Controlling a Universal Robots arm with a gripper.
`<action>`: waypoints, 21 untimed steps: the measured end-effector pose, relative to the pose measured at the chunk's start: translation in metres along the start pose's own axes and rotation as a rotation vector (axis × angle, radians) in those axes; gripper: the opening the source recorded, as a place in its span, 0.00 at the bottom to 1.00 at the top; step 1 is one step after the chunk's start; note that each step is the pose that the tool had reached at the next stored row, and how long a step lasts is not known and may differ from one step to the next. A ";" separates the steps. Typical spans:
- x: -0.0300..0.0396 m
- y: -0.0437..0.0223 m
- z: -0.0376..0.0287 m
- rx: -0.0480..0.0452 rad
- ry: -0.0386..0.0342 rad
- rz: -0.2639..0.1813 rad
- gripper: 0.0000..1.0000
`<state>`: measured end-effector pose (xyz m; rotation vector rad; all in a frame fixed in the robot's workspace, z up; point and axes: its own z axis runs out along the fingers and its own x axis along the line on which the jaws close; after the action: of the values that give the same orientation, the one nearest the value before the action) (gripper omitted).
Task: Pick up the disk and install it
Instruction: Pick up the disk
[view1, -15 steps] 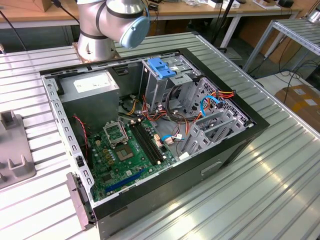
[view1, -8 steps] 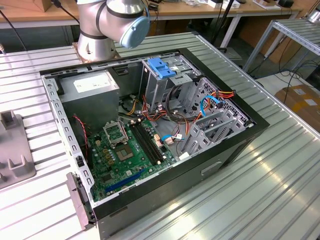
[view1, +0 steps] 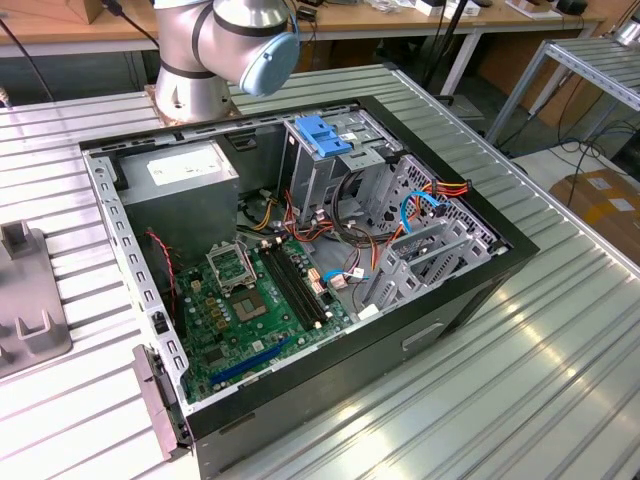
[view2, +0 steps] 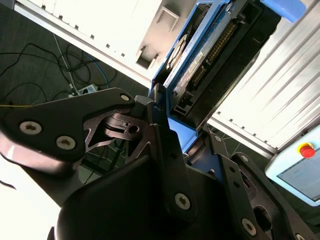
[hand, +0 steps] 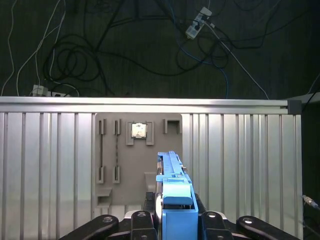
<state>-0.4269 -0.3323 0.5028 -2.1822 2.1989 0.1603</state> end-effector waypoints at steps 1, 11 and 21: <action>0.0001 -0.0003 0.0000 -0.0001 0.0000 0.000 0.37; 0.0006 -0.0039 -0.0002 0.0000 0.0000 0.000 0.37; 0.0021 -0.0086 -0.0006 -0.0001 0.0000 0.000 0.37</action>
<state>-0.4183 -0.3344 0.5028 -2.1822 2.1990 0.1603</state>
